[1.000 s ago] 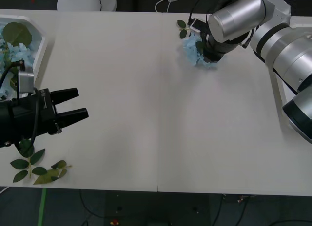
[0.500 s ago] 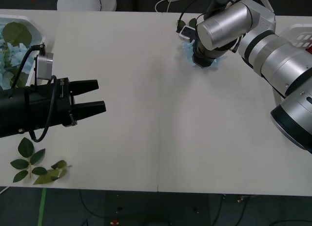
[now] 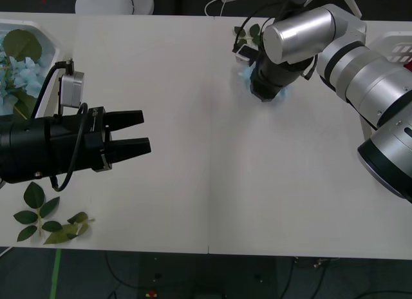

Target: Place the red flowers into the right box and the blue flowers into the left box. If a person shows an open palm, hand one flower to the person first, then continue sorting.

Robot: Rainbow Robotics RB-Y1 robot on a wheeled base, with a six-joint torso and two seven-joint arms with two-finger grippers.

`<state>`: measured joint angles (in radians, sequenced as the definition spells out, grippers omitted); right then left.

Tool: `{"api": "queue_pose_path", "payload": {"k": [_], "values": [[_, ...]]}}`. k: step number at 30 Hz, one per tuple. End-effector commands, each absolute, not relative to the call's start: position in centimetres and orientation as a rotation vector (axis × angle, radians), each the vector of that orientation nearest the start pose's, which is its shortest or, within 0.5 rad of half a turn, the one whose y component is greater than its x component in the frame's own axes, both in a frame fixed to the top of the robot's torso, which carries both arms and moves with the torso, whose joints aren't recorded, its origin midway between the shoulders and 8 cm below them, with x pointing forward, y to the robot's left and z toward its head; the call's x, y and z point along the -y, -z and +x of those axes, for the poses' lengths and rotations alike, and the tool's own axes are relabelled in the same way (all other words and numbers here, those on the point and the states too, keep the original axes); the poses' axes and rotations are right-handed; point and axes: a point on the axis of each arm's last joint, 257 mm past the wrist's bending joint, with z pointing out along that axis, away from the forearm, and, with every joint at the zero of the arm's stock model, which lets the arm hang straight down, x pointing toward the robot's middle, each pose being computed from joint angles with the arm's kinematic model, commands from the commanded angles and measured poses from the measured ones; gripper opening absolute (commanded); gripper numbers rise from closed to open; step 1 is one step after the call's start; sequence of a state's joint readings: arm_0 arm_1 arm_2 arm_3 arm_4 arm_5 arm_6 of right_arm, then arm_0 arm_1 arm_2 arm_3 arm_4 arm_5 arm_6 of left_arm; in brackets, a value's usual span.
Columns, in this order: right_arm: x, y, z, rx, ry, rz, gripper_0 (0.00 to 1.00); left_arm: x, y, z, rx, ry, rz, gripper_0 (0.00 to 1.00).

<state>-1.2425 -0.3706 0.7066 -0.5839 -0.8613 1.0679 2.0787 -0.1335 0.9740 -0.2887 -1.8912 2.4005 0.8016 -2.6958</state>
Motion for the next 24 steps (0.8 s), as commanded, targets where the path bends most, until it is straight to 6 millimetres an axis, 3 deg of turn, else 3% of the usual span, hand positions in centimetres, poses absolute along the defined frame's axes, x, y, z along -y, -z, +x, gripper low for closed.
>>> {"api": "queue_pose_path", "payload": {"k": [1,8,15,20,24], "values": [[13.0,20.0,62.4,-2.419,0.129,-1.219,0.0,-9.5,7.3,37.3,-1.529,1.156,0.885,1.0],[13.9,17.7,57.7,-2.626,-0.062,-1.105,0.0,-9.5,7.3,37.3,-1.529,1.156,0.885,1.0],[15.1,14.9,52.2,-2.89,-0.356,-0.806,0.0,-9.5,7.3,37.3,-1.529,1.156,0.885,1.0],[18.2,15.6,49.4,-3.02,-0.331,-0.794,0.0,-9.5,7.3,37.3,-1.529,1.156,0.885,1.0],[20.1,16.5,48.9,-3.046,-0.221,-0.843,0.0,-9.5,7.3,37.3,-1.529,1.156,0.885,1.0]]}}
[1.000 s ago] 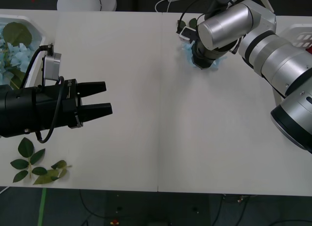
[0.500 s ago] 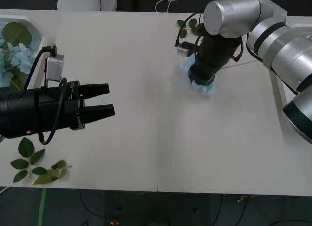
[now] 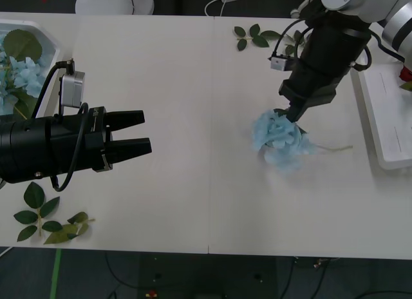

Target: Place the red flowers into the right box and the blue flowers into the left box. If a person shows an open palm, hand one flower to the person first, then continue sorting.

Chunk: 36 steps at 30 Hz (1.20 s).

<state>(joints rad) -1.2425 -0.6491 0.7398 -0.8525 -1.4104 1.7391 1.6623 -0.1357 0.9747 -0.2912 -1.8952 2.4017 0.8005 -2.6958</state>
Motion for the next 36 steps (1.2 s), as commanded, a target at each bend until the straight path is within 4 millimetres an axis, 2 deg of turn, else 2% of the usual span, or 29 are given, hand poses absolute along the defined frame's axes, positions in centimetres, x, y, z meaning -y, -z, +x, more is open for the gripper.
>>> {"api": "queue_pose_path", "payload": {"k": [1,6,10,12,15,20,23,24,26,27,29,30,33,36], "values": [[20.4,16.9,48.7,-3.052,-0.194,-0.855,0.0,-9.5,7.3,37.3,-1.529,1.156,0.885,1.0],[21.3,19.2,48.2,-3.055,-0.115,-0.907,0.0,-9.5,7.3,37.3,-1.529,1.156,0.885,1.0],[21.2,21.2,48.9,-2.98,-0.056,-0.954,0.0,-9.5,7.3,37.3,-1.529,1.156,0.885,1.0],[20.6,22.1,49.2,-2.936,-0.051,-0.984,0.0,-9.5,7.3,37.3,-1.529,1.156,0.885,1.0],[18.5,23.1,49.4,-2.83,-0.085,-1.043,0.0,-9.5,7.3,37.3,-1.529,1.156,0.885,1.0],[15.6,23.1,49.7,-2.684,-0.119,-1.115,0.0,-9.5,7.3,37.3,-1.529,1.156,0.885,1.0],[15.3,22.5,49.8,-2.637,-0.099,-1.145,0.0,-9.5,7.3,37.3,-1.529,1.156,0.885,1.0],[15.3,22.1,49.8,-2.621,-0.091,-1.157,0.04,-9.5,7.3,37.3,-1.529,1.156,0.885,1.0],[15.7,21.7,49.6,-2.598,-0.067,-1.184,0.25,-9.5,7.3,37.3,-1.529,1.156,0.885,1.0],[15.8,21.5,49.6,-2.59,-0.057,-1.189,0.3,-9.5,7.3,37.3,-1.529,1.156,0.885,1.0],[16.5,21.1,49.6,-2.565,-0.03,-1.206,0.49,-9.5,7.3,37.3,-1.529,1.156,0.885,1.0],[16.6,20.9,49.6,-2.553,-0.02,-1.21,0.56,-9.5,7.3,37.3,-1.529,1.156,0.885,1.0],[18.4,19.9,49.9,-2.499,0.072,-1.239,0.71,-9.5,7.3,37.3,-1.529,1.156,0.885,1.0],[19.6,19.0,48.9,-2.459,0.115,-1.284,0.82,-9.5,7.3,37.3,-1.529,1.156,0.885,1.0]]}}
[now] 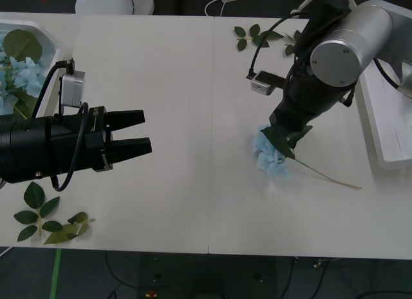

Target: Place the red flowers into the right box and the blue flowers into the left box. If a person shows an open palm, hand one flower to the person first, then continue sorting.

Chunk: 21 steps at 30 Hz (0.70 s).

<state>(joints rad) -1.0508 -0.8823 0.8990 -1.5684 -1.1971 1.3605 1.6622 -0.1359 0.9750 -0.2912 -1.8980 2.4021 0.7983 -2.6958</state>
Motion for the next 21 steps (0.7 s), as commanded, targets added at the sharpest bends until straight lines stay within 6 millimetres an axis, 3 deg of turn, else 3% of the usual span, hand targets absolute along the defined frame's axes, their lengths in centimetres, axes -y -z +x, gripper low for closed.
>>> {"api": "queue_pose_path", "payload": {"k": [1,5,7,13,18,21], "values": [[20.0,18.5,48.2,-2.443,0.134,-1.302,0.84,-9.5,7.3,37.3,-1.529,1.156,0.885,1.0],[22.7,16.6,46.5,-2.367,0.246,-1.358,0.93,-9.5,7.3,37.3,-1.529,1.156,0.885,1.0],[23.9,16.6,46.0,-2.351,0.269,-1.359,0.97,-9.5,7.3,37.3,-1.529,1.156,0.885,1.0],[26.1,19.8,46.0,-2.341,0.28,-1.32,1.0,-9.5,7.3,37.3,-1.529,1.156,0.885,1.0],[26.2,22.9,47.1,-2.312,0.257,-1.271,1.0,-9.5,7.3,37.3,-1.529,1.156,0.885,1.0],[25.2,23.9,47.5,-2.314,0.203,-1.244,1.0,-9.5,7.3,37.3,-1.529,1.156,0.885,1.0]]}}
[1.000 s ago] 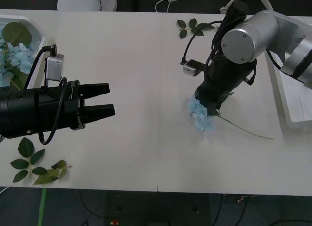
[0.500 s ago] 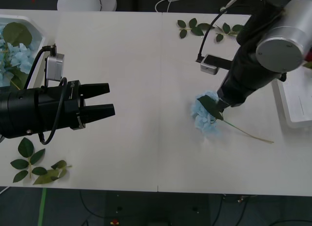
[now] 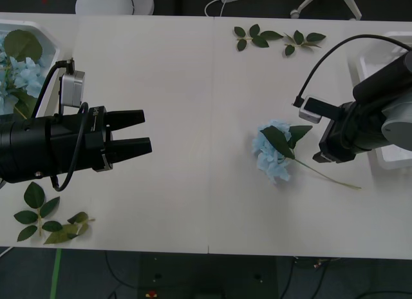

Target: Place the red flowers into the right box and the blue flowers into the left box. If a person shows an open palm, hand one flower to the person first, then continue sorting.

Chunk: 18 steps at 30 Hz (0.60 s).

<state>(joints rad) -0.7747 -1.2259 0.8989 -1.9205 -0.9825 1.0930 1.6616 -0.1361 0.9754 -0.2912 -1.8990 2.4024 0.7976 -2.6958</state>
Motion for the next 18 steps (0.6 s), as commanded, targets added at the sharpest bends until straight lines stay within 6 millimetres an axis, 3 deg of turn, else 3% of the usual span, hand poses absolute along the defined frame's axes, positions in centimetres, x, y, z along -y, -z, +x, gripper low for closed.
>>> {"api": "queue_pose_path", "payload": {"k": [1,6,18], "values": [[24.9,24.2,47.6,-2.313,0.192,-1.239,1.0,-9.5,7.3,37.3,-1.529,1.156,0.885,1.0],[23.6,25.7,48.3,-2.32,0.141,-1.215,1.0,-9.5,7.3,37.3,-1.529,1.156,0.885,1.0],[22.7,30.3,47.4,-2.305,0.147,-1.285,1.0,-9.5,7.3,37.3,-1.529,1.156,0.885,1.0]]}}
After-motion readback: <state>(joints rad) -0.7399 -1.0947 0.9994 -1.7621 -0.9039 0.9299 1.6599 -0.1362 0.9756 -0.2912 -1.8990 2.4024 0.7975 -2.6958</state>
